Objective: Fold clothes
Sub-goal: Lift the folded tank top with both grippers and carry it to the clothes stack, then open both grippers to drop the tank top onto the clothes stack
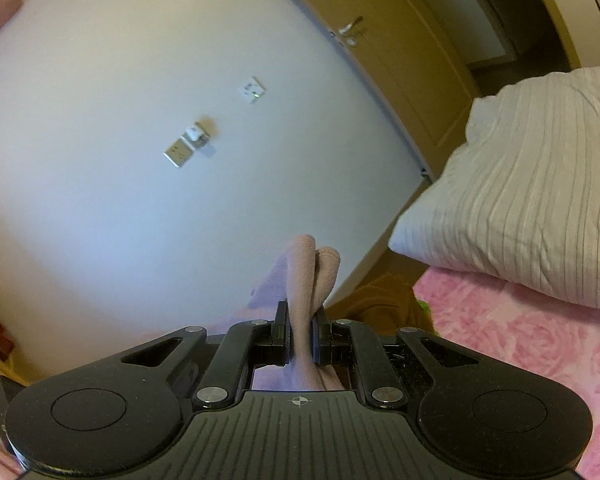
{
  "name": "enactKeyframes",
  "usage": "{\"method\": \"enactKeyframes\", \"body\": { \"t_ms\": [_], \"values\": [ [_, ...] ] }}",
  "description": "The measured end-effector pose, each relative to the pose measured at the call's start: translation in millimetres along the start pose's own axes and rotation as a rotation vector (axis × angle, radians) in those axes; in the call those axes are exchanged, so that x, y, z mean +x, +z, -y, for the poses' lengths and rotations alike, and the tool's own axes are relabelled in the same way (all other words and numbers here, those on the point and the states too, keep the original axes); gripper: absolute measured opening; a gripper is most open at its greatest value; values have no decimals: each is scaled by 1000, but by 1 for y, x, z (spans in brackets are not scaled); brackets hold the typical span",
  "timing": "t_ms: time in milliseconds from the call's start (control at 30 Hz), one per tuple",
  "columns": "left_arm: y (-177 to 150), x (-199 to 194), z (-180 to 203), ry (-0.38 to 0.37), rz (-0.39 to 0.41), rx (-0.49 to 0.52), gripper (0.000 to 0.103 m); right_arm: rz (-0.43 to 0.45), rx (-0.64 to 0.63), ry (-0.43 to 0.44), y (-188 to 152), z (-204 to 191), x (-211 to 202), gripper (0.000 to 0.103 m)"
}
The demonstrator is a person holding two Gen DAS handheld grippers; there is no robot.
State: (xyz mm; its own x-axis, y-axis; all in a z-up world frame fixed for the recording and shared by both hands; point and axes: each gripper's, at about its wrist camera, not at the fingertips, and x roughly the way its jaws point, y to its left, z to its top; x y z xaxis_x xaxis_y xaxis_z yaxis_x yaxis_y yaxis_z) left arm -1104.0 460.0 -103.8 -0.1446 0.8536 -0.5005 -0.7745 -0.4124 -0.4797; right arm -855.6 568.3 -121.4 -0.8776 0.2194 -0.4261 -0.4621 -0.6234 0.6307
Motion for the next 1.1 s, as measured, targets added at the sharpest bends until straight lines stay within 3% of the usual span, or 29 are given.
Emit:
{"method": "enactKeyframes", "body": {
  "t_ms": [100,167,233,333,400,533,733,833,933,1100],
  "values": [
    [-3,20,-9,65,-49,8,3,-48,-31,-93,-3,1,13,10],
    [-3,27,-16,106,-71,23,11,-68,-30,-162,-5,2,19,28],
    [2,24,-19,132,-65,20,12,-26,-69,-225,-5,-4,13,35],
    [6,6,-10,144,-16,58,10,77,-216,-318,-8,-26,-11,35],
    [6,-6,0,126,2,82,10,121,-298,-296,-15,-40,-27,35],
    [-8,-24,34,97,-13,161,10,114,-393,-296,-43,-60,-51,35],
    [-77,-69,81,43,15,250,11,189,-506,-284,-125,-82,-103,35],
    [-103,-57,102,62,-6,323,11,200,-607,-288,-156,-86,-94,35],
    [-122,-37,103,130,-43,362,13,126,-664,-325,-174,-81,-66,35],
    [-132,-23,96,191,-33,386,14,110,-688,-349,-184,-75,-42,35]
  ]
}}
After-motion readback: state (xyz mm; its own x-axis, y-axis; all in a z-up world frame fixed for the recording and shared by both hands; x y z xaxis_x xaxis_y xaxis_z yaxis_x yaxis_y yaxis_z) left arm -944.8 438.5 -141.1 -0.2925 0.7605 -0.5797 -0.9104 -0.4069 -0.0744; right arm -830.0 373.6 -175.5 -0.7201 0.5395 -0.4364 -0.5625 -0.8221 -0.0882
